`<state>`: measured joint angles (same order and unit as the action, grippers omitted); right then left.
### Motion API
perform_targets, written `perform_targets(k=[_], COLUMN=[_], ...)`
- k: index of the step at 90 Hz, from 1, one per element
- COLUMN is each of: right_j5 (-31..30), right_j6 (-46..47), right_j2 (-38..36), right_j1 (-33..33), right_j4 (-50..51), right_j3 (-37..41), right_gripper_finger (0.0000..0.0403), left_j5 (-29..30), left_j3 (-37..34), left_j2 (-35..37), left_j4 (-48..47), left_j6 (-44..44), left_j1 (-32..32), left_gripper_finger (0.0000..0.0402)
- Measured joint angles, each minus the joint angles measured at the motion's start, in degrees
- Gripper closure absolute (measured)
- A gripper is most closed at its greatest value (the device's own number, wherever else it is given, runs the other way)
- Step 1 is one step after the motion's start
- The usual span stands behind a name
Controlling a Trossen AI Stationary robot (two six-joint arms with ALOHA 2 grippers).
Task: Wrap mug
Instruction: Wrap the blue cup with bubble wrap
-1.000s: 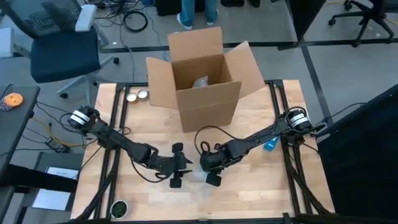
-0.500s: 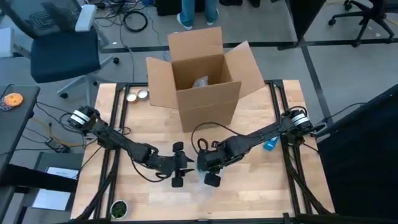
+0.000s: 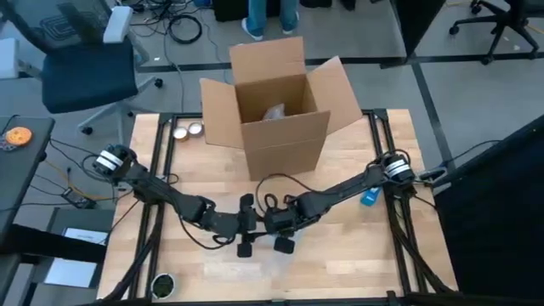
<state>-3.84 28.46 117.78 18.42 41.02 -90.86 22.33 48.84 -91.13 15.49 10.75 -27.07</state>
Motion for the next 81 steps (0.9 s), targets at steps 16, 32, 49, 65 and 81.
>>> perform_targets(k=[16,32,49,65,81], right_j5=[0.5,0.7,1.1,1.5,1.5], right_j6=[-1.1,-1.6,-1.6,-1.7,-2.5], right_j2=[-0.1,-1.7,-2.2,-2.3,-2.2], right_j1=[-0.2,-0.2,-0.2,-0.1,0.0], right_j4=[-1.1,-1.7,-1.2,2.7,11.4], right_j3=[0.0,0.2,-0.7,-4.0,-9.0], right_gripper_finger=[0.0403,0.0403,0.0403,0.0403,0.0403], left_j5=[-0.1,-0.6,-4.0,-4.2,-4.2], left_j3=[0.1,0.2,0.2,0.3,0.4], left_j2=[-3.1,-5.6,-6.8,-6.6,-6.4], left_j4=[2.7,7.0,7.3,7.8,8.1], left_j6=[0.2,-0.1,-0.1,-0.1,-0.1], left_j1=[0.2,0.6,1.7,2.1,2.3], left_gripper_finger=[0.0259,0.0259,0.0259,0.0259,0.0259])
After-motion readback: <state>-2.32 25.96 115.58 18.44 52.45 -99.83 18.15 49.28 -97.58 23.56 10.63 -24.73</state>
